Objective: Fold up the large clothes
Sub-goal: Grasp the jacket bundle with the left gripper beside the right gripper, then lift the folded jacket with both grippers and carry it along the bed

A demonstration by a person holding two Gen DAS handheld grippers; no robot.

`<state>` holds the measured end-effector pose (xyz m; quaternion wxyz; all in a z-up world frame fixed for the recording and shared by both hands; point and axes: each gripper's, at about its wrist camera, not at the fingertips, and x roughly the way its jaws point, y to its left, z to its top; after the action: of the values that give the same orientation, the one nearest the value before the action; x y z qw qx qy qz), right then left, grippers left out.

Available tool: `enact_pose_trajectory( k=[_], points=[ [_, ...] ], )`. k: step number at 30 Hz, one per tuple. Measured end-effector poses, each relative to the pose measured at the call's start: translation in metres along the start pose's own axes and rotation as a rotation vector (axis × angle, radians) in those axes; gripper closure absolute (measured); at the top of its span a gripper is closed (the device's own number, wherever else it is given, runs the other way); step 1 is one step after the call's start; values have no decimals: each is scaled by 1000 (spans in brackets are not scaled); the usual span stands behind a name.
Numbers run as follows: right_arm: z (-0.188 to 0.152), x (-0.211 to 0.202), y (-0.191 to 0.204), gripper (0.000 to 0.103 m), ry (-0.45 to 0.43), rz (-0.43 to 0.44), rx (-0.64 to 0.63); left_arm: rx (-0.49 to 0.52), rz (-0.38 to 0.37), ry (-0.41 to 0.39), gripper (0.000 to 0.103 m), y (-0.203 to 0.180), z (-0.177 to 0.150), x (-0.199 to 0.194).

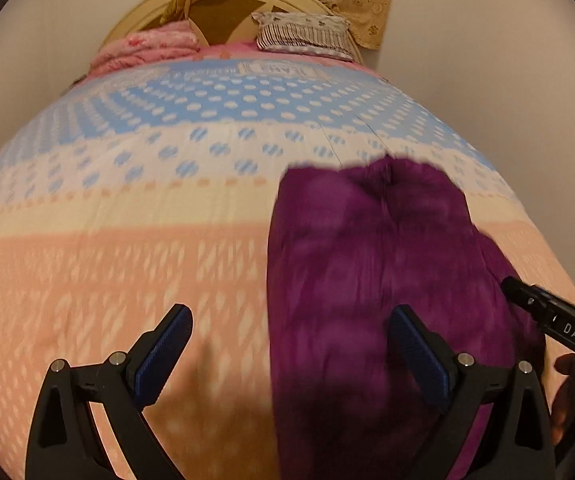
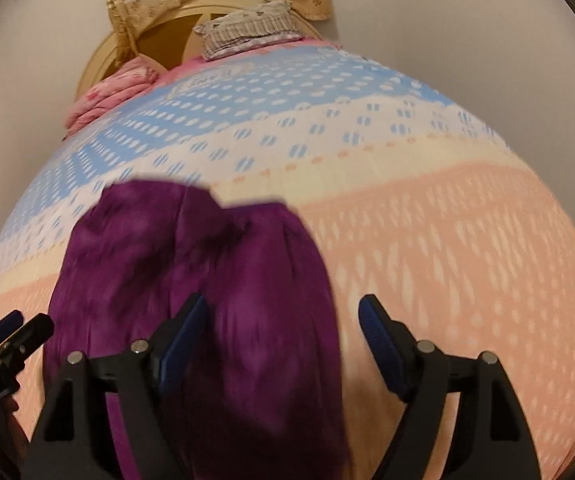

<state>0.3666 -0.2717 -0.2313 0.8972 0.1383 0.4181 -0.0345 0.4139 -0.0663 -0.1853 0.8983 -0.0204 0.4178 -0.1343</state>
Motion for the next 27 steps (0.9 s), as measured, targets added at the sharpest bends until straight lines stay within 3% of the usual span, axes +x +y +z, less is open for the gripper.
enact_pose_trajectory(
  k=[4, 8, 13, 16, 17, 18, 20, 23, 27],
  points=[
    [-21, 0, -4, 23, -28, 13, 13, 50, -11, -9, 4, -9, -22, 2],
    [-27, 8, -3, 24, 0, 48, 33, 63, -9, -17, 4, -14, -26, 6],
    [-29, 17, -8, 25, -2, 127, 65, 39, -63, -3, 4, -16, -24, 14],
    [-34, 14, -6, 43, -10, 206, 61, 22, -102, -5, 4, -16, -27, 15],
    [-37, 13, -7, 49, -10, 228, 67, 29, -118, -8, 15, -18, -28, 13],
    [-40, 10, -9, 56, -14, 252, 75, 43, -175, -14, 34, -22, -30, 9],
    [-42, 7, -13, 66, -22, 307, 100, 95, -157, -35, 42, -33, -33, 2],
    [-44, -5, -11, 72, -53, 329, 105, 127, -140, -46, 65, -37, -30, -11],
    [-46, -23, 5, 75, -77, 357, 76, 149, -120, -90, 72, -31, -25, -45]
  ],
)
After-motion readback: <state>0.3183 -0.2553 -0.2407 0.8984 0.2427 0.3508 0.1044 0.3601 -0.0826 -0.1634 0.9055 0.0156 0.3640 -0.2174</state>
